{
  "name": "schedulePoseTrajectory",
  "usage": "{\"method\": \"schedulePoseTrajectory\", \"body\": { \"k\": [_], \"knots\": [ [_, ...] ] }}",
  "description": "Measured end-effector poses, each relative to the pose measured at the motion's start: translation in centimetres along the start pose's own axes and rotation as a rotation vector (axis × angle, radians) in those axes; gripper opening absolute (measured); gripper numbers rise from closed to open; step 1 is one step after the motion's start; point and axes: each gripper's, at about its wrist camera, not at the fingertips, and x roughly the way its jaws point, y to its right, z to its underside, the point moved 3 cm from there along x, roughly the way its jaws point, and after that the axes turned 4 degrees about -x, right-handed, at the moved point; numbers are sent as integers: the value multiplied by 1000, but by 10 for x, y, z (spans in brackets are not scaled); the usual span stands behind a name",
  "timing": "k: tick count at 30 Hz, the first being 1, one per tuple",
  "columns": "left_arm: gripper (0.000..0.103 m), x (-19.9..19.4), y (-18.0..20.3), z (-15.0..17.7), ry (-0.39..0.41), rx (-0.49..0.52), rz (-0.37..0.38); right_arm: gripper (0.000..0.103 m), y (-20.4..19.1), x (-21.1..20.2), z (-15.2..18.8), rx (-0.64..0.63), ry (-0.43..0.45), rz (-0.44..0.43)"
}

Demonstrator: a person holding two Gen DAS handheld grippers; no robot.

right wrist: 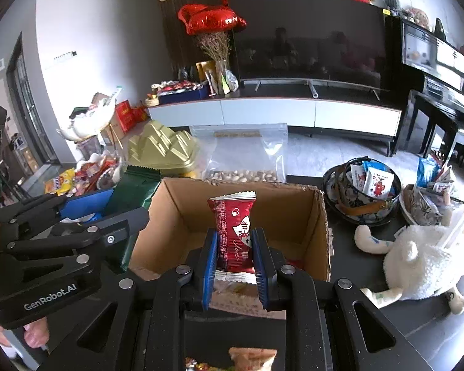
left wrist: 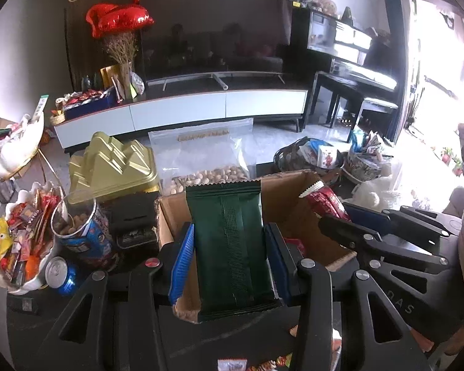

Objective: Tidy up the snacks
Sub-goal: 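Open both tools to release the green packet and red bar into the box, then move both open tools back toward the remaining snacks on the table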

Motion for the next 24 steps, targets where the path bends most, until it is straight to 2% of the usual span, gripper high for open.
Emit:
{"method": "schedulePoseTrajectory", "body": {
  "k": [2, 4, 6, 13, 18, 24],
  "knots": [
    [49, 7, -1, 0, -3, 3, -22, 23, 2, 7, 0, -1, -8, 2],
    [62, 11, -4, 0, 2, 6, -63, 26, 4, 12, 1, -9, -4, 23],
    [62, 11, -7, 3, 11, 12, -84, 36, 6, 13, 4, -10, 2, 56],
    [64, -15, -1, 18, 41, 19, -83, 37, 4, -8, 19, 9, 5, 39],
    [66, -46, 9, 27, 73, 9, -55, 43, -4, -46, 31, 6, 57, 58],
    [69, -79, 28, 44, 106, 35, -34, 44, -4, -87, 49, 33, 99, 59]
  ]
}}
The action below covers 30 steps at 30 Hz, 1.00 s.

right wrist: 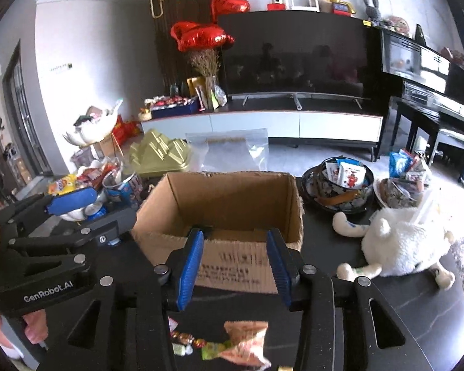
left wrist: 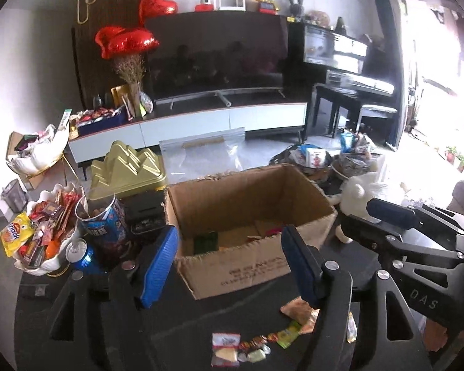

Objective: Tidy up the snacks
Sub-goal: 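Move both open tools back toward the remaining snacks on the table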

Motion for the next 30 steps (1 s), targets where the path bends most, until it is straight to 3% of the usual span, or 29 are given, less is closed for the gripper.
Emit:
{"method": "schedulePoseTrajectory", "body": {
  "k": [15, 30],
  "knots": [
    [69, -47, 49, 43, 31, 55, 75, 44, 20, -60, 55, 45, 21, 31],
    [69, -47, 80, 101, -42, 98, 147, 44, 36, -74, 117, 91, -17, 52]
  ]
}}
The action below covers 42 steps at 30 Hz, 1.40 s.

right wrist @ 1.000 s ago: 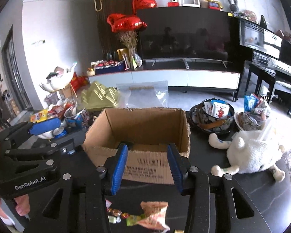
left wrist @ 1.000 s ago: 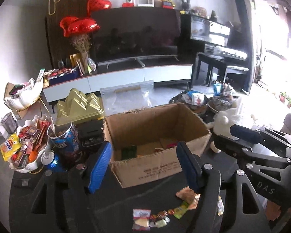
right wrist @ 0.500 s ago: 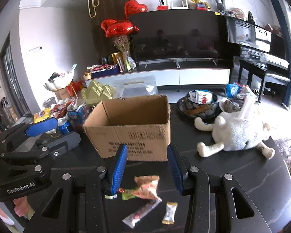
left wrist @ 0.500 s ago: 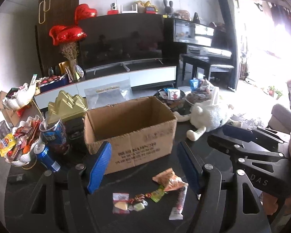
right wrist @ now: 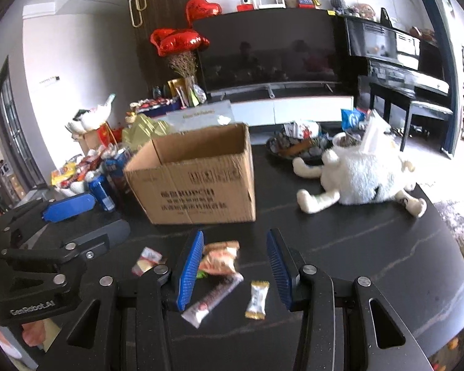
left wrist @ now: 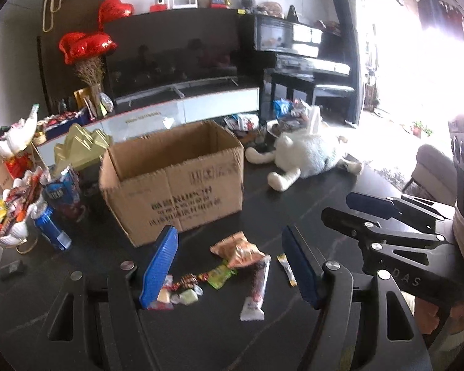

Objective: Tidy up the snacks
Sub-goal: 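Move both open tools back toward the remaining snacks on the table, then grasp the white-and-brown bar with the left tool while the right tool grasps the gold-wrapped bar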

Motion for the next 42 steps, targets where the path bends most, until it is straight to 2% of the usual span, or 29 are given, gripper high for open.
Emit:
{"method": "schedulePoseTrajectory", "body": {
  "k": [17, 33, 42],
  "knots": [
    [69, 46, 15, 55, -120, 62, 47, 44, 16, 42, 64, 39, -146, 1],
    [68, 98, 12, 86, -231, 51, 107, 44, 21, 87, 91, 67, -239, -19],
    [57, 124, 12, 93, -274, 44, 130, 43, 24, 105, 95, 70, -262, -23]
  ]
}}
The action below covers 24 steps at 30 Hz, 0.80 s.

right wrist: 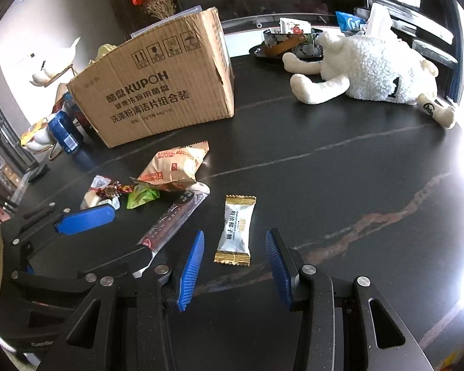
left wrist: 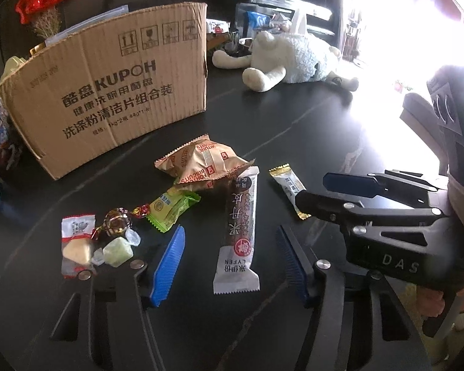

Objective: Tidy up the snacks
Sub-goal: 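Grasp the white-and-brown bar with the left tool while the right tool grasps the gold-wrapped bar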

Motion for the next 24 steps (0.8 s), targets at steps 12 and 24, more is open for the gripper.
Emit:
{"method": "schedulePoseTrajectory", "body": {
  "k": [12, 24],
  "knots": [
    [42, 22, 1, -9, -40, -20, 42, 35, 3, 15, -2, -3, -23, 0],
    [23, 33, 6, -10, -59, -17, 44, 23, -4, 22, -3, -40, -22, 25]
  ]
}}
